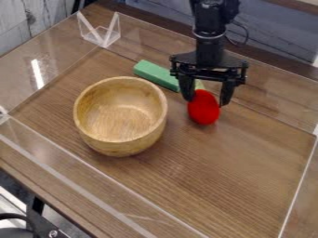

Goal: Move the red object to the left

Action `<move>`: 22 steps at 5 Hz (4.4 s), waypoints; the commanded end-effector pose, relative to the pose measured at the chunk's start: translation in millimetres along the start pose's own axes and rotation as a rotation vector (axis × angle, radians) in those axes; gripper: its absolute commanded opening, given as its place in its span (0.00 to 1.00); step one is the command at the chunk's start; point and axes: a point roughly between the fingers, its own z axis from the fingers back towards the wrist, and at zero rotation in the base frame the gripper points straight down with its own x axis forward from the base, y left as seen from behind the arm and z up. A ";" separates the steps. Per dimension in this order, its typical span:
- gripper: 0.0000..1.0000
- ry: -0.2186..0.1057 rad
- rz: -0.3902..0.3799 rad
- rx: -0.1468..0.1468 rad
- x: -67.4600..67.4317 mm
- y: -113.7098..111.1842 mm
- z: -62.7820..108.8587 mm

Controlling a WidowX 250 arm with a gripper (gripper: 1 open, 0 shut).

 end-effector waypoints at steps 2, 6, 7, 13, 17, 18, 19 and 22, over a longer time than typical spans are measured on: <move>0.00 -0.072 0.006 -0.017 24.0 -1.4 24.1; 1.00 -0.141 0.007 -0.074 17.4 18.6 108.1; 1.00 -0.107 -0.015 -0.057 11.0 21.3 89.4; 0.00 0.030 -0.324 -0.029 -7.9 0.5 -0.2; 0.00 -0.136 -0.223 -0.025 -6.2 28.4 82.0; 0.00 -0.170 -0.167 -0.014 -10.5 45.5 104.2; 0.00 -0.204 -0.059 0.011 -2.5 60.2 116.2; 0.00 -0.192 -0.106 0.083 -27.2 146.3 115.4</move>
